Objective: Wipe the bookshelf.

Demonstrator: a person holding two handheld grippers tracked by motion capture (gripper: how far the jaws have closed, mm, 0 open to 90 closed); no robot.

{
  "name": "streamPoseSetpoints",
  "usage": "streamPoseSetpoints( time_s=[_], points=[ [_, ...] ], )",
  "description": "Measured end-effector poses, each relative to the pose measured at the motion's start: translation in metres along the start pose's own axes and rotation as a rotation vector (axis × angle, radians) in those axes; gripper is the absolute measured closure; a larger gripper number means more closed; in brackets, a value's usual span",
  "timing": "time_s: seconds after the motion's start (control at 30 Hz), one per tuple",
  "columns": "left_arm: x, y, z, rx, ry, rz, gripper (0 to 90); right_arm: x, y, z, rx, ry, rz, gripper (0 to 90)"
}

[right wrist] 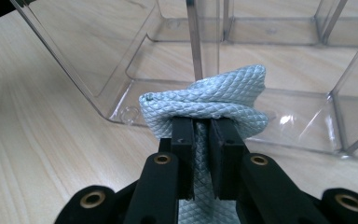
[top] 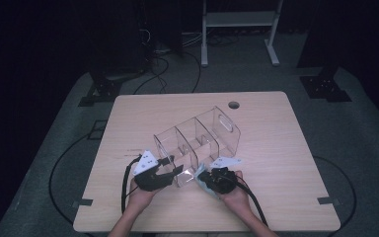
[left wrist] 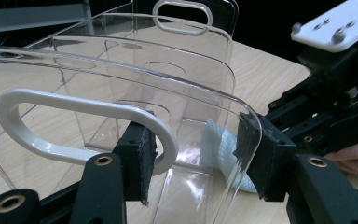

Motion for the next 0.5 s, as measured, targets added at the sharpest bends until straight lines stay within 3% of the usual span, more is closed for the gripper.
streamPoseSetpoints(
  time_s=[0.3, 0.5],
  points=[
    [-0.002, 0.000, 0.001, 0.000, 0.006, 0.000, 47.5, 0.013, 0.042, -0.038, -0.147, -0.002, -0.054, 81.1],
    [-0.003, 0.001, 0.001, 0.000, 0.006, -0.003, 47.4, 0.013, 0.062, -0.041, -0.143, -0.019, -0.075, 81.1]
  ],
)
Point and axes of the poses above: each handheld gripper's, and its own axes: z roughly forward along the jaws, y roughly out of its top, x roughly to its left, the point moved 2 cm from there along z, roughly forward along the jaws, and after that the axes turned 5 degrees about y, right-handed, at the moved point
